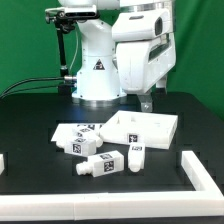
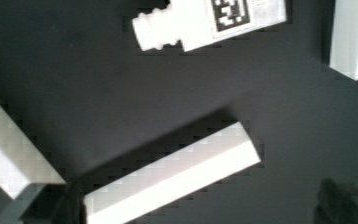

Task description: Assemble one leg

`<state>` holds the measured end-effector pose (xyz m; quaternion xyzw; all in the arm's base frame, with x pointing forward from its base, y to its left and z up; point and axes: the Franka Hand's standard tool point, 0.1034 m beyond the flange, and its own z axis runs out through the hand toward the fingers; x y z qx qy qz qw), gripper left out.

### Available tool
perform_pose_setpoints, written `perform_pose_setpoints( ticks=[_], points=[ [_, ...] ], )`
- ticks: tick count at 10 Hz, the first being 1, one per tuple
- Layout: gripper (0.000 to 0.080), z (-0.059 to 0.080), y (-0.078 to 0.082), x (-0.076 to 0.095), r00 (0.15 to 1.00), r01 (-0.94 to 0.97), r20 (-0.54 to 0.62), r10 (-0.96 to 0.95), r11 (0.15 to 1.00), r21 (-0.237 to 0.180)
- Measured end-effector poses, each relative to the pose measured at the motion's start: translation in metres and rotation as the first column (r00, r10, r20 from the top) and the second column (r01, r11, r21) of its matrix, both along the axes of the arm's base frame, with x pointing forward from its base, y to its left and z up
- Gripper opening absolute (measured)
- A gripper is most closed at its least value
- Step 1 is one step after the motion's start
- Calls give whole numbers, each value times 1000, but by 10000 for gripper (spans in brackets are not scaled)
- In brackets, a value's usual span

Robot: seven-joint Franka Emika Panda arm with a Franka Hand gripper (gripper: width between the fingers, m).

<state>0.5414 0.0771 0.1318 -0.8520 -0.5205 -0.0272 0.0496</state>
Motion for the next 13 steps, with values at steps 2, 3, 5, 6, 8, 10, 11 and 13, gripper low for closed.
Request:
perform_pose_setpoints(
  ticks=[2,3,5,6,8,10,11,13],
  points=[
    [650,0,0,0,1000,0,0,0,1000,0],
    [650,0,0,0,1000,-1,0,1,1000,-1],
    [650,-2,-4,-2,1000,19,-6,-19,1000,-1],
    [650,-4,-14,-8,996,88,-21,-88,996,-7],
    [650,-6,-28,-14,965,255,-55,-256,967,-23],
    [650,-8,-51,-16,937,327,-119,-327,945,-20],
    [650,-7,-56,-13,941,322,-105,-321,947,-15],
    [650,-8,-55,-14,941,320,-108,-320,947,-16]
  ],
)
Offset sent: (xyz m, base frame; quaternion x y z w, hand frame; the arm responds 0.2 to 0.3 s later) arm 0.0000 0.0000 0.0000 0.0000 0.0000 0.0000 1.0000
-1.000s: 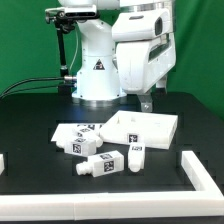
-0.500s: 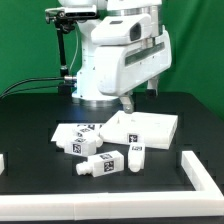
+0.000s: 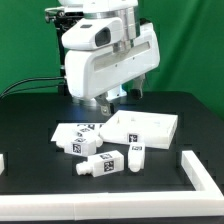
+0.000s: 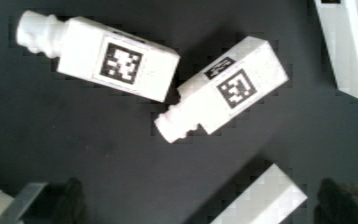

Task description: Assemble one leg

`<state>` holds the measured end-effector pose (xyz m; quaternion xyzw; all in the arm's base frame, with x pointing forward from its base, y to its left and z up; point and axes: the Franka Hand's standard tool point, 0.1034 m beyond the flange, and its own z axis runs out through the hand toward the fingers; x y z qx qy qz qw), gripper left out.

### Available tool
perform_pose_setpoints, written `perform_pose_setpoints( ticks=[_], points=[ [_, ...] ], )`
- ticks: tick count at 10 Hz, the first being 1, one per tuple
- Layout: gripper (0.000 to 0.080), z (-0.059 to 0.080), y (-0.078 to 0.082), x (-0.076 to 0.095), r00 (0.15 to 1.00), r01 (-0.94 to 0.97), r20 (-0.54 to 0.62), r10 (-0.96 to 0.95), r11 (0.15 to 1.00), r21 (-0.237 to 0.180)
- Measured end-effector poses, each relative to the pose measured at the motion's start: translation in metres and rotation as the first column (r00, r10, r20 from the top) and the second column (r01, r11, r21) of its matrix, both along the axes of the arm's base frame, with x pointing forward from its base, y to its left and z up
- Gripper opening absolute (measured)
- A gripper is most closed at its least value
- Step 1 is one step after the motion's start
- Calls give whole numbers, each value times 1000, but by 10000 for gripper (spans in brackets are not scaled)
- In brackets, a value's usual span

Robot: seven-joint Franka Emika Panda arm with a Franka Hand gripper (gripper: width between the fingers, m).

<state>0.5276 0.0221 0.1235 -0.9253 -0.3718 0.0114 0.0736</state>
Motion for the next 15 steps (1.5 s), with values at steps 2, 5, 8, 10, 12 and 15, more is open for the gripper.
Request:
perform_pose_setpoints(
  ticks=[2,5,8,10,12,15],
  points=[
    [650,-3,-1,0,1000,12,-5,-12,1000,-1],
    [650,-10,17,7,957,289,-20,-290,956,-40],
    [650,-15,14,9,951,306,-27,-307,951,-43],
    [650,-16,14,9,951,306,-28,-307,951,-44],
    [650,-24,20,-2,868,497,5,-497,866,-56],
    [650,-36,26,-15,749,660,-23,-662,750,-45]
  ],
)
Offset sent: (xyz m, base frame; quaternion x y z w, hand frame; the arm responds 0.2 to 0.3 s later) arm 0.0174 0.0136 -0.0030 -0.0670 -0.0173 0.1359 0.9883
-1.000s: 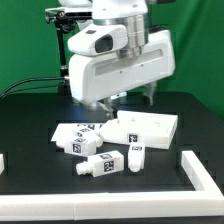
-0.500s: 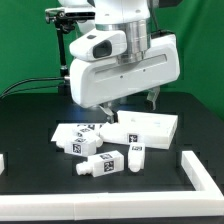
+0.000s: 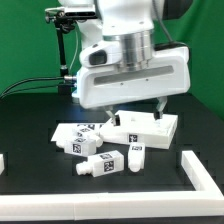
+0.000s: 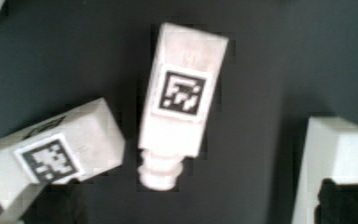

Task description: Assemble one leg

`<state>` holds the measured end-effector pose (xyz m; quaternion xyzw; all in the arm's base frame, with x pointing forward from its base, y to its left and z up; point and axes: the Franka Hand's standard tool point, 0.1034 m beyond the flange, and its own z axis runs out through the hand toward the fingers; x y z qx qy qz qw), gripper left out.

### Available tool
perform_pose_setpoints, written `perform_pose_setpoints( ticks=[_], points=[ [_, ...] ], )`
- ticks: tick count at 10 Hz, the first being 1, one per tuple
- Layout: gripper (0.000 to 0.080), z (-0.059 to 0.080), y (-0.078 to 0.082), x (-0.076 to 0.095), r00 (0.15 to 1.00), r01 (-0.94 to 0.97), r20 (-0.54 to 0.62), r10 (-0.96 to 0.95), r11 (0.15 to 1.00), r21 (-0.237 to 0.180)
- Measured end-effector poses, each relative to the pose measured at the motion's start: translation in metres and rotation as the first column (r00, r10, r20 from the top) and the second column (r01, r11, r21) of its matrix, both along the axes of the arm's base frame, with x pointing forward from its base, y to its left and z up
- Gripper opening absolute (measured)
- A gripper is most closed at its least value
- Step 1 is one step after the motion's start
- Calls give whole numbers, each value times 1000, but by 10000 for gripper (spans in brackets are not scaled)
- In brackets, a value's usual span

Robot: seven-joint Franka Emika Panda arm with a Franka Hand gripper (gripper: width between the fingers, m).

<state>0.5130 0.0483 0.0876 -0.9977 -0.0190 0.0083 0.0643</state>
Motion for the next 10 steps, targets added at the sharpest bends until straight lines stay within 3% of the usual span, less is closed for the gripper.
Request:
perform_pose_setpoints(
  ticks=[4,6,8,10],
  points=[
    [650,-1,3,-1,1000,26,-5,-26,1000,-6],
    [650,-13,10,-2,989,145,-35,-147,988,-55],
    [650,-40,10,-5,971,233,-33,-235,971,-58],
    [650,-49,10,-12,972,231,-31,-233,971,-59]
  ],
)
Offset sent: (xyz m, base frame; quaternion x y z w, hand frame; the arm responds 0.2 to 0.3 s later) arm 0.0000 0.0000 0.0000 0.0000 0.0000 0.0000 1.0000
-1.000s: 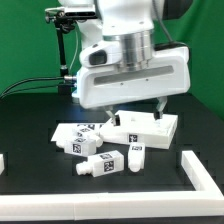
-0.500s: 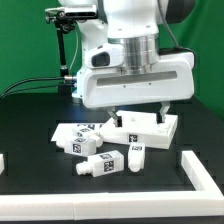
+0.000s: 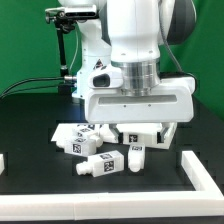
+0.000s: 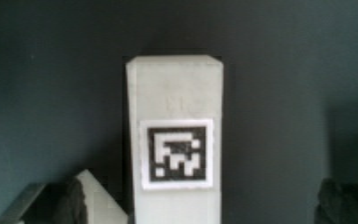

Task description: Assemble one leg

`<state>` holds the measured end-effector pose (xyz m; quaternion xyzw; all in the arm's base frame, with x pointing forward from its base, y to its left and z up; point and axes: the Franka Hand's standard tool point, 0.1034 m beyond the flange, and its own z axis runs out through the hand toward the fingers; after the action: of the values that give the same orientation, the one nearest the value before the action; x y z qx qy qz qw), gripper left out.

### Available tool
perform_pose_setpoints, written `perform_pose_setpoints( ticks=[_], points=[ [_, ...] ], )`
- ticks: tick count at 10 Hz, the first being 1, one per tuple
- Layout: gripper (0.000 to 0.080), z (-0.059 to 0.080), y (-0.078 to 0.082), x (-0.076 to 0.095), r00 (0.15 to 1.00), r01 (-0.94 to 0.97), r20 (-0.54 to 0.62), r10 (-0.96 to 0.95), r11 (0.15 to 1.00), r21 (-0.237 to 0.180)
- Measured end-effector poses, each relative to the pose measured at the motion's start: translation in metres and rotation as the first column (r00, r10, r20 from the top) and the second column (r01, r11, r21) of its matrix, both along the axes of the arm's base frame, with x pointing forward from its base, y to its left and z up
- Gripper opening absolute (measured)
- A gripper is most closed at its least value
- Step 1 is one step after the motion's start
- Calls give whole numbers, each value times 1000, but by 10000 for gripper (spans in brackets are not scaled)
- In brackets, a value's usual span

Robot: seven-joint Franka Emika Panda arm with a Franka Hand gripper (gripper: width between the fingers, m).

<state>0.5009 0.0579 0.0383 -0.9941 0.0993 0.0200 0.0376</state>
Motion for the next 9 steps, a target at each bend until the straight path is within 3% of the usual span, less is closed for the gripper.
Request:
perform_pose_setpoints(
  ticks=[3,5,6,7,9],
  points=[
    [650,-20,0,-6,1000,-3,13,3,1000,-5],
    [650,-24,-2,-4,999,-24,34,24,1000,-4],
    [533,-24,-1,-4,999,-22,33,22,1000,-3],
    [533,-24,-1,-4,999,-21,33,21,1000,-3],
    [280,-23,-1,-3,999,-22,35,22,1000,-2]
  ],
)
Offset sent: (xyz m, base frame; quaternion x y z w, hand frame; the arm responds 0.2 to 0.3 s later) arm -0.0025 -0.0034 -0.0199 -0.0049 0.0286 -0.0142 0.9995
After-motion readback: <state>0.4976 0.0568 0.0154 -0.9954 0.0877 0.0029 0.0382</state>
